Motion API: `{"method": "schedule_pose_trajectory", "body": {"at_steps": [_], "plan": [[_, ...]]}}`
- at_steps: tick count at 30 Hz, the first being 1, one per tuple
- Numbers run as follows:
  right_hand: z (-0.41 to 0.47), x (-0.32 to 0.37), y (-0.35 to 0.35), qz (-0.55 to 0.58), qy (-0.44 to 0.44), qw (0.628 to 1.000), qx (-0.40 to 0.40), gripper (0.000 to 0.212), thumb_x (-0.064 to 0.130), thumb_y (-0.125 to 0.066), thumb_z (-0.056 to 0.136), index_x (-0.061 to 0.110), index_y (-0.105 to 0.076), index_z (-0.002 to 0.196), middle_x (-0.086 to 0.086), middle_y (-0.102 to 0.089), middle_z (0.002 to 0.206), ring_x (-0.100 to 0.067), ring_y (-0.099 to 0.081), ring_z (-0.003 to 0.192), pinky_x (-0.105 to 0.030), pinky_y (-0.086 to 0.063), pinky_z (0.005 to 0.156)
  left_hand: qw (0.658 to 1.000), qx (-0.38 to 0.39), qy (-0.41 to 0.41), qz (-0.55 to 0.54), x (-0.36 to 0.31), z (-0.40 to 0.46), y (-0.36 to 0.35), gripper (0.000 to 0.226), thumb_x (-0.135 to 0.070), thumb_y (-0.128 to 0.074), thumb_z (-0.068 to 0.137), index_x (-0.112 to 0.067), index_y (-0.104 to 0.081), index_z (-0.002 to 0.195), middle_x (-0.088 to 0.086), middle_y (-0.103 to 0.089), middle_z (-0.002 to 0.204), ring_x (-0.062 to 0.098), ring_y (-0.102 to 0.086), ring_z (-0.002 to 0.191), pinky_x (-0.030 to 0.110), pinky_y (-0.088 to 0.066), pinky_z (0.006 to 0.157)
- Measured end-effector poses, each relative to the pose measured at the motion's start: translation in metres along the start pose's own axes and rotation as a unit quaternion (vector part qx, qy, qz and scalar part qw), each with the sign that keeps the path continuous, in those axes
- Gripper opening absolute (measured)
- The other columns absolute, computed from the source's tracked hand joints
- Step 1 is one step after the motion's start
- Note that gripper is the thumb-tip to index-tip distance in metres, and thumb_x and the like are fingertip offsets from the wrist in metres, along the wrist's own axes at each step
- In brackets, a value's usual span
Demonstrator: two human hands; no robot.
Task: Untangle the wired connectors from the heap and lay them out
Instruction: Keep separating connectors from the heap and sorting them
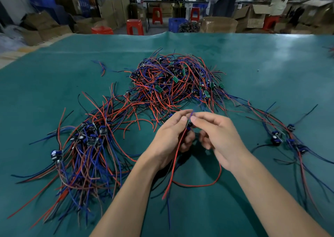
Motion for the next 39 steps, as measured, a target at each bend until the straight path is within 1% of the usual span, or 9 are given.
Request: {"method": "schedule_pose_trajectory", "body": {"at_steps": [3, 6, 9, 11, 17, 22, 29, 35, 39], "plan": [[-0.002, 0.000, -0.004, 0.108, -0.054, 0.991, 0.056, 0.007, 0.013, -0.071, 0.089, 0.016, -0.077, 0.086, -0.006, -0.055, 0.061, -0.014, -0.053, 0.041, -0.020, -0.023, 0.037, 1.000, 0.016, 0.000, 0.013, -0.002, -0.002, -0.003, 0.029, -0.023, -0.036, 0.108, -0.014, -0.051, 0.132, 0.008, -0.053, 0.060, 0.014, -0.046, 0.049, 0.021, -0.033, 0.045], [0.000, 0.003, 0.000, 0.150, -0.058, 0.986, 0.036, 0.004, 0.015, -0.076, 0.078, 0.018, -0.074, 0.077, -0.003, -0.053, 0.058, -0.012, -0.047, 0.038, -0.018, -0.027, 0.036, 0.999, 0.038, 0.006, 0.032, -0.002, -0.003, -0.003, 0.031, -0.027, -0.039, 0.107, -0.006, -0.052, 0.126, 0.019, -0.061, 0.075, 0.022, -0.048, 0.056, 0.027, -0.036, 0.052], [0.005, 0.004, 0.011, 0.139, -0.021, 0.989, -0.043, 0.013, 0.007, -0.077, 0.082, 0.015, -0.073, 0.074, 0.001, -0.062, 0.064, -0.007, -0.043, 0.043, -0.018, -0.028, 0.037, 0.996, 0.067, 0.011, 0.060, -0.002, -0.004, -0.002, 0.019, -0.026, -0.048, 0.103, -0.011, -0.059, 0.109, 0.012, -0.070, 0.081, 0.017, -0.055, 0.057, 0.024, -0.042, 0.057], [0.007, 0.004, 0.015, 0.125, 0.000, 0.989, -0.077, 0.010, 0.004, -0.077, 0.082, 0.011, -0.072, 0.077, 0.002, -0.064, 0.065, -0.007, -0.041, 0.044, -0.019, -0.028, 0.038, 0.995, 0.064, 0.006, 0.072, 0.000, -0.005, -0.001, 0.018, -0.019, -0.050, 0.103, -0.007, -0.063, 0.108, 0.008, -0.071, 0.079, 0.012, -0.057, 0.058, 0.020, -0.044, 0.057], [0.008, 0.003, 0.018, 0.099, -0.011, 0.993, -0.057, 0.020, 0.012, -0.081, 0.081, 0.019, -0.074, 0.064, 0.004, -0.061, 0.061, -0.010, -0.047, 0.047, -0.020, -0.032, 0.041, 0.994, 0.051, -0.002, 0.097, 0.000, -0.004, 0.000, 0.029, -0.031, -0.055, 0.099, -0.012, -0.076, 0.092, 0.003, -0.063, 0.067, 0.010, -0.053, 0.055, 0.016, -0.042, 0.054], [0.009, 0.003, 0.023, 0.053, 0.015, 0.997, -0.053, 0.012, 0.010, -0.079, 0.084, 0.016, -0.076, 0.075, 0.001, -0.065, 0.065, -0.011, -0.050, 0.050, -0.020, -0.037, 0.043, 0.995, 0.060, 0.003, 0.083, 0.001, -0.003, 0.000, 0.033, -0.036, -0.056, 0.092, -0.010, -0.073, 0.084, 0.000, -0.057, 0.060, 0.007, -0.045, 0.051, 0.013, -0.037, 0.050], [0.016, 0.009, 0.048, 0.008, 0.081, 0.979, -0.184, 0.017, 0.006, -0.080, 0.084, 0.015, -0.074, 0.070, 0.004, -0.070, 0.063, -0.007, -0.050, 0.047, -0.019, -0.039, 0.042, 0.989, 0.071, -0.010, 0.128, -0.001, -0.005, -0.003, 0.035, -0.026, -0.050, 0.103, -0.015, -0.070, 0.076, -0.002, -0.054, 0.056, 0.004, -0.043, 0.049, 0.012, -0.035, 0.050], [0.019, 0.014, 0.079, 0.075, 0.094, 0.943, -0.310, 0.017, 0.005, -0.075, 0.089, 0.013, -0.070, 0.075, -0.004, -0.067, 0.068, -0.008, -0.051, 0.048, -0.020, -0.042, 0.044, 0.985, 0.086, -0.017, 0.147, -0.003, -0.007, -0.004, 0.035, -0.026, -0.049, 0.103, -0.015, -0.070, 0.077, -0.002, -0.055, 0.057, 0.005, -0.043, 0.050, 0.012, -0.036, 0.051], [0.017, 0.012, 0.094, 0.143, 0.075, 0.910, -0.382, 0.022, 0.011, -0.069, 0.095, 0.016, -0.064, 0.075, -0.008, -0.066, 0.075, -0.013, -0.050, 0.051, -0.022, -0.039, 0.045, 0.995, 0.043, -0.014, 0.091, -0.002, -0.005, 0.000, 0.032, -0.022, -0.046, 0.105, -0.010, -0.070, 0.086, 0.000, -0.059, 0.062, 0.008, -0.048, 0.050, 0.015, -0.038, 0.052]]}}
Point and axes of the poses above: each hand's wrist, its own z-axis towards the middle knuckle, its own y-axis out of the back of the hand, x = y × z, the point moved 2 cm from there along z, towards the middle knuckle
